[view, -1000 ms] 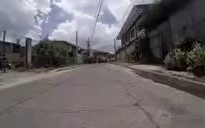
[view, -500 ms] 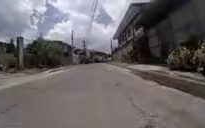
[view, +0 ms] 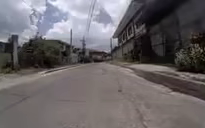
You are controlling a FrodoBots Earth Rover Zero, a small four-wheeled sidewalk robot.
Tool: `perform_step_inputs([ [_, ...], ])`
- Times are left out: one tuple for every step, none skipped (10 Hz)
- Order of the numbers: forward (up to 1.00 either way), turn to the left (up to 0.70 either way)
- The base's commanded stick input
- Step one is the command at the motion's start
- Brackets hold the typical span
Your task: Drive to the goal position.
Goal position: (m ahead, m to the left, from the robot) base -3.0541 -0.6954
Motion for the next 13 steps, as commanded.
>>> perform_step_inputs([
  [1.0, 0.0],
  [1.0, 0.0],
  [1.0, -0.01],
  [1.0, -0.03],
  [1.0, -0.03],
  [1.0, -0.03],
  [1.0, -0.03],
  [1.0, -0.03],
  [1.0, -0.03],
  [1.0, -0.03],
  [1.0, -0.03],
  [1.0, -0.03],
  [1.0, -0.03],
])
